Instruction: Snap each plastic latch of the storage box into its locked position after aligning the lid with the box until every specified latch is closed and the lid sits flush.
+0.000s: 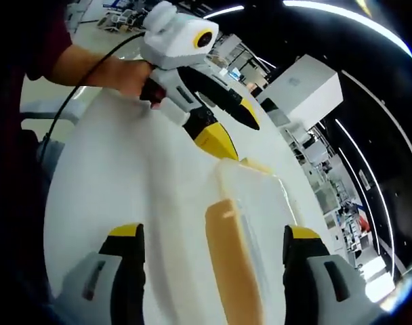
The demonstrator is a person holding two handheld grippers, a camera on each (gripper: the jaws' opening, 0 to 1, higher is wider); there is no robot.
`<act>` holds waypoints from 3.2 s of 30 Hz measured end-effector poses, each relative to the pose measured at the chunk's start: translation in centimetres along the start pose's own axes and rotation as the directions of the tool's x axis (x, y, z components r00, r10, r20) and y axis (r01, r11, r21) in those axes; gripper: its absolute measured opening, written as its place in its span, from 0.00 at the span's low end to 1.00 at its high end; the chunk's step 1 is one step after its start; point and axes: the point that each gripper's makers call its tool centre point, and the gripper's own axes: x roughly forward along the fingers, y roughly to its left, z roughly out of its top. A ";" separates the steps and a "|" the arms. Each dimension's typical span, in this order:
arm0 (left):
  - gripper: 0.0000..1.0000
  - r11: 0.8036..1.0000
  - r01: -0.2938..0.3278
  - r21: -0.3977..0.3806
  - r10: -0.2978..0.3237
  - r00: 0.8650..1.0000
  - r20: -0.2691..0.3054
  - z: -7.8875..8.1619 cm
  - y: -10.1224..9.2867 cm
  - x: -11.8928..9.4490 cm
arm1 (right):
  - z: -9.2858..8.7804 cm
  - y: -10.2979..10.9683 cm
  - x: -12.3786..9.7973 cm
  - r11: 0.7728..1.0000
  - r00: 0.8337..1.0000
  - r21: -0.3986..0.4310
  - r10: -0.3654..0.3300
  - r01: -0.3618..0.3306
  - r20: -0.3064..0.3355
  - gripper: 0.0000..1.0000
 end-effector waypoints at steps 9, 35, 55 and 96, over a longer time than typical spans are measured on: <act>0.51 0.997 -0.034 0.064 0.036 0.999 -0.017 0.3 -0.2 -0.1 | -0.1 0.2 -0.1 1.000 1.000 -0.003 0.003 -0.003 0.004 0.85; 0.59 0.977 0.087 -0.195 -0.090 0.996 -0.011 -0.8 1.0 1.1 | -0.3 0.1 -0.1 1.000 1.000 -0.005 0.000 0.000 0.017 0.85; 0.59 0.998 -0.013 -0.060 0.010 0.998 -0.054 -0.4 0.9 1.1 | -0.3 0.1 0.0 1.000 1.000 0.007 -0.001 0.001 0.022 0.83; 0.59 0.952 0.275 -0.138 -0.281 0.959 -0.028 -0.3 -6.1 0.9 | 0.0 0.3 0.0 1.000 0.998 0.013 -0.003 0.002 0.059 0.84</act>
